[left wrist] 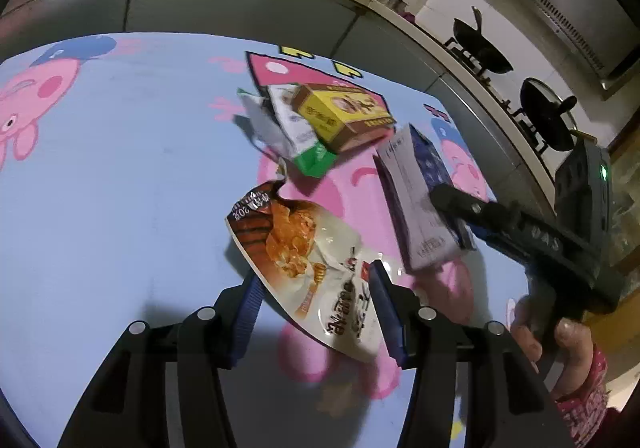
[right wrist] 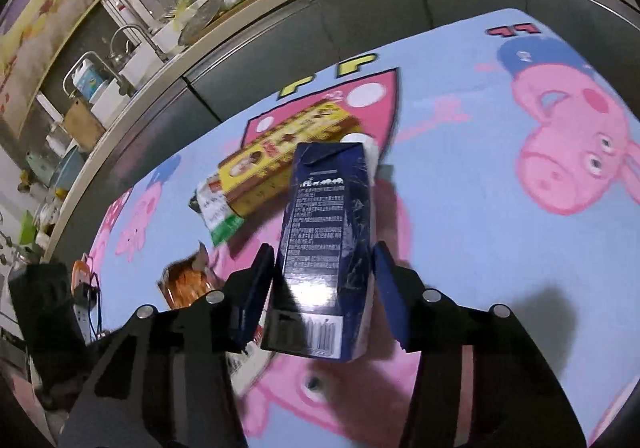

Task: Collect trash
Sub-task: 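Grasp the dark blue carton with the right gripper while the left grasps the snack pouch, then carry the carton and pouch to the bin and release them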

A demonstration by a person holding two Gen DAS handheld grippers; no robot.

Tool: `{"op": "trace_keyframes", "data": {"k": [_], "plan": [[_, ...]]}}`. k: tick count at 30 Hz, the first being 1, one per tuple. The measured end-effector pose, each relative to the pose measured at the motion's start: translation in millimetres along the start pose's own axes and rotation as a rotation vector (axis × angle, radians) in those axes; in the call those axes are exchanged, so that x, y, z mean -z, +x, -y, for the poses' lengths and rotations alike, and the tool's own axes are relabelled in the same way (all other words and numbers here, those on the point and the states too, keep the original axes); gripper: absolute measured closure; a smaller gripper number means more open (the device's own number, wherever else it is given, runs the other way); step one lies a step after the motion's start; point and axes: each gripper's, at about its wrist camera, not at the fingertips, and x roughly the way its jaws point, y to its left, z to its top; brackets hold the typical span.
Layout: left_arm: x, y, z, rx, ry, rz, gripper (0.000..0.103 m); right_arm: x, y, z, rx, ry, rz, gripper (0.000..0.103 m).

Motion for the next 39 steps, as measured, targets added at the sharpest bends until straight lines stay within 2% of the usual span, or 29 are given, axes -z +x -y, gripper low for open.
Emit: {"op": "trace_keyframes", "data": {"k": [1, 4, 5, 6, 12, 20, 22, 25, 27, 30, 34, 35, 36, 37, 39], "plan": [[0, 1, 1, 0.005, -0.001, -0.001, 0.055, 3, -7, 8, 0.007, -0.004, 0.006, 0.054], [0, 6, 7, 0.022, -0.005, -0.014, 0.073, 10, -21, 20, 0.037, -0.027, 0.02, 0.055], [1, 8, 9, 0.025, -0.005, -0.021, 0.086, 13, -27, 22, 0.041, -0.036, 0.023, 0.055], [1, 10, 11, 0.03, -0.007, -0.03, 0.091, 16, -33, 26, 0.042, -0.044, 0.026, 0.056], [6, 13, 26, 0.082, -0.009, -0.038, 0.098, 48, -75, 51, 0.082, -0.099, 0.04, 0.058], [22, 11, 78, 0.166, 0.097, -0.068, 0.102, 97, -132, 85, 0.267, -0.117, 0.136, 0.059], [25, 11, 86, 0.161, 0.118, -0.073, 0.102, 103, -138, 90, 0.283, -0.115, 0.155, 0.059], [25, 17, 86, 0.117, 0.115, -0.074, 0.101, 106, -142, 97, 0.277, -0.102, 0.173, 0.055], [19, 25, 81, 0.103, 0.079, -0.084, 0.095, 108, -140, 101, 0.255, -0.083, 0.173, 0.053], [12, 32, 75, 0.106, 0.032, -0.088, 0.082, 108, -136, 102, 0.244, -0.09, 0.165, 0.052], [0, 42, 68, 0.128, -0.026, -0.097, 0.08, 106, -136, 105, 0.235, -0.089, 0.168, 0.047], [-3, 44, 65, 0.129, -0.045, -0.101, 0.071, 105, -137, 107, 0.237, -0.086, 0.172, 0.045], [-4, 45, 63, 0.125, -0.063, -0.1, 0.057, 105, -137, 107, 0.24, -0.085, 0.174, 0.04], [-5, 45, 61, 0.121, -0.076, -0.096, 0.051, 106, -138, 107, 0.243, -0.086, 0.179, 0.036], [-8, 47, 54, 0.127, -0.114, -0.087, 0.049, 109, -140, 106, 0.251, -0.098, 0.189, 0.034]]}}
